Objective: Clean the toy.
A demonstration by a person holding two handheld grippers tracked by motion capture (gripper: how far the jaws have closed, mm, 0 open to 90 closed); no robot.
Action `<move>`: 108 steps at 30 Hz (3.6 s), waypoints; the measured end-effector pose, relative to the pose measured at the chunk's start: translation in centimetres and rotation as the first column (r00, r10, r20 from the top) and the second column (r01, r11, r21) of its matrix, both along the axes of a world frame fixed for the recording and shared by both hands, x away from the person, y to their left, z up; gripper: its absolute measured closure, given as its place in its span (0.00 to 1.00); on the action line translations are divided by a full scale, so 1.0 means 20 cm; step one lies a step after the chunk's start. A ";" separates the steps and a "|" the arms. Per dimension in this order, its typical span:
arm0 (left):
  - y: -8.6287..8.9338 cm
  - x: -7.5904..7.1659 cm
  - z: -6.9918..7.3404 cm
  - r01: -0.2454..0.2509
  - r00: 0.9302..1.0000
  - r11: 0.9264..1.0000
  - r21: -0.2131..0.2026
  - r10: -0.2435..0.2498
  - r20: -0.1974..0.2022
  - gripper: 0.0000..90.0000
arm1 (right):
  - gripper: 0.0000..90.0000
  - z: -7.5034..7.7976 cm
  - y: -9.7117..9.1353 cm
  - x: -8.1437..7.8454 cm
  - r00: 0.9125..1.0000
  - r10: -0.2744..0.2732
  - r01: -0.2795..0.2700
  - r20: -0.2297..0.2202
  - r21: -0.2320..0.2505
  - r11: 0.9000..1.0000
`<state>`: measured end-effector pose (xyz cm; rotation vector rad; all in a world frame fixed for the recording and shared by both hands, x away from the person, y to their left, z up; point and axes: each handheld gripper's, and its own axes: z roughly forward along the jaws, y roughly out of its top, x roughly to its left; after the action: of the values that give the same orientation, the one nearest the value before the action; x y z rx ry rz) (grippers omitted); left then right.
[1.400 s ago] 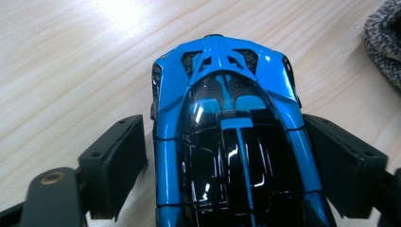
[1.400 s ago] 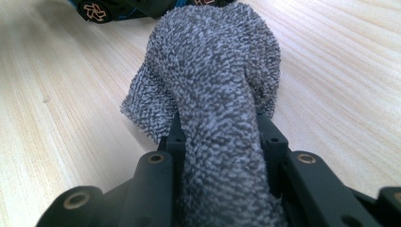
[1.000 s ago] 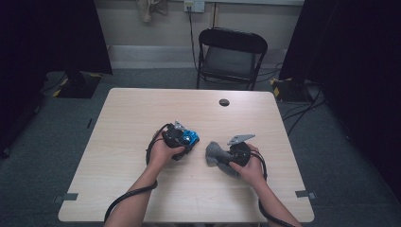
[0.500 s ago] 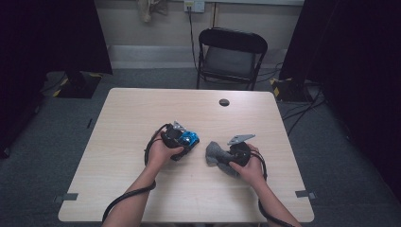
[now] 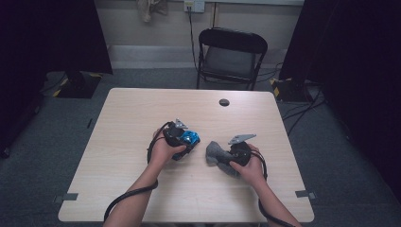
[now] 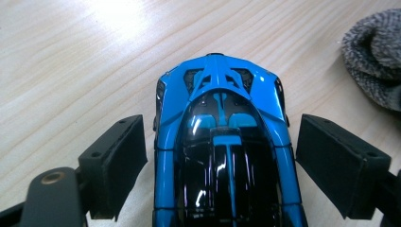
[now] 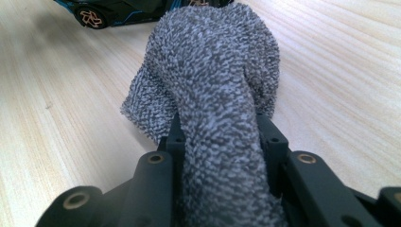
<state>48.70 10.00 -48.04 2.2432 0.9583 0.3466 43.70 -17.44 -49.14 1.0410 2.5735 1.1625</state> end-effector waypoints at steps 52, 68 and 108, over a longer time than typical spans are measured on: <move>0.02 -0.04 -0.03 0.018 1.000 0.999 0.041 -0.017 -0.022 0.29 | 0.73 0.00 0.00 0.00 1.000 -0.009 0.009 0.000 0.004 1.000; 0.06 -0.07 0.06 0.043 0.999 0.999 0.012 -0.043 -0.031 0.30 | 0.74 0.00 0.02 0.01 1.000 -0.024 0.024 0.001 -0.003 1.000; 0.04 -0.07 0.01 0.030 0.999 0.999 0.033 -0.029 -0.019 0.21 | 0.73 -0.01 0.02 0.02 0.999 -0.045 0.045 -0.005 0.024 0.999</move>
<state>47.31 10.83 -47.81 2.2919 0.9344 0.3313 44.13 -17.14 -49.30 1.1020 2.5318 1.1846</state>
